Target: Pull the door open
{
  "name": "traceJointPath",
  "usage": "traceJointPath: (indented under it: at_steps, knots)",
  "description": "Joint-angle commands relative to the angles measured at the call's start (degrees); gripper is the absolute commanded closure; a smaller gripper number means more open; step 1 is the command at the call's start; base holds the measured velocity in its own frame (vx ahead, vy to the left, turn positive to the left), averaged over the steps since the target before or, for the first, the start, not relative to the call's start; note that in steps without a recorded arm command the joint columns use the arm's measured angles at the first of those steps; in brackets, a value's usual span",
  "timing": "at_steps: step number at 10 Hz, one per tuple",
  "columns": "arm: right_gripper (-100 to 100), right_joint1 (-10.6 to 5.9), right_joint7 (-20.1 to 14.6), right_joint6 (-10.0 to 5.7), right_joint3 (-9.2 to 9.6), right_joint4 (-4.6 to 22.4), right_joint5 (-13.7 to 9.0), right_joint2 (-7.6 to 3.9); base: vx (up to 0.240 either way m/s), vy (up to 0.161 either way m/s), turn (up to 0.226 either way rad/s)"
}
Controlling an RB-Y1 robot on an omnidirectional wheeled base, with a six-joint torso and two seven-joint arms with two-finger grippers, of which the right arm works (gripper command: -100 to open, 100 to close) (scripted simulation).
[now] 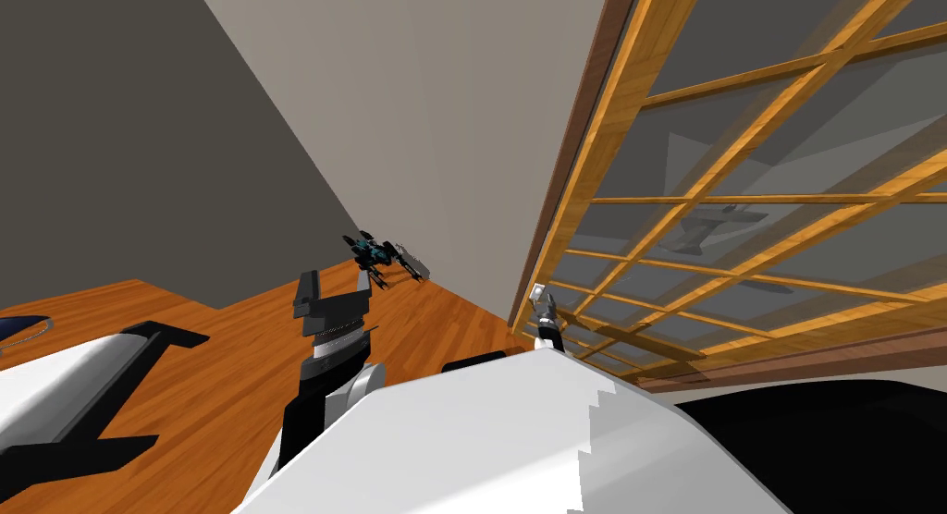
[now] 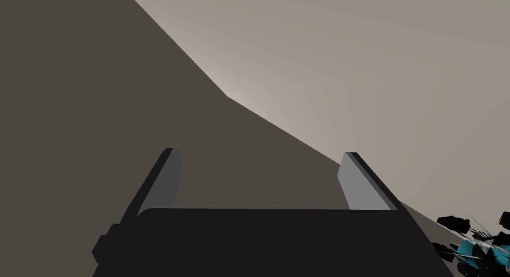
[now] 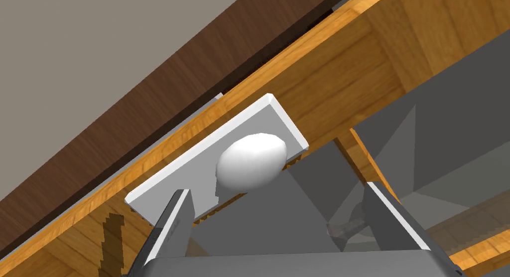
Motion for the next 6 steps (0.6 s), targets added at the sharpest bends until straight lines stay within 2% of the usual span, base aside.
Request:
traceJointPath:
  at_steps: [1,4,5,6]
  knots:
    - [-100,-0.18,-2.84,0.00,0.31,-0.12,-1.20,0.31,-0.049,0.001,0.038]
    - [-100,-0.59,-7.22,-0.13,0.88,-0.13,-3.36,0.86,-0.052,-0.003,0.051]
    - [-100,-0.59,-7.57,-0.13,0.88,-0.13,-3.36,0.86,-0.040,-0.004,0.024]
    - [-100,-0.79,-9.87,-0.20,1.17,-0.14,-4.46,1.13,-0.044,-0.006,0.041]
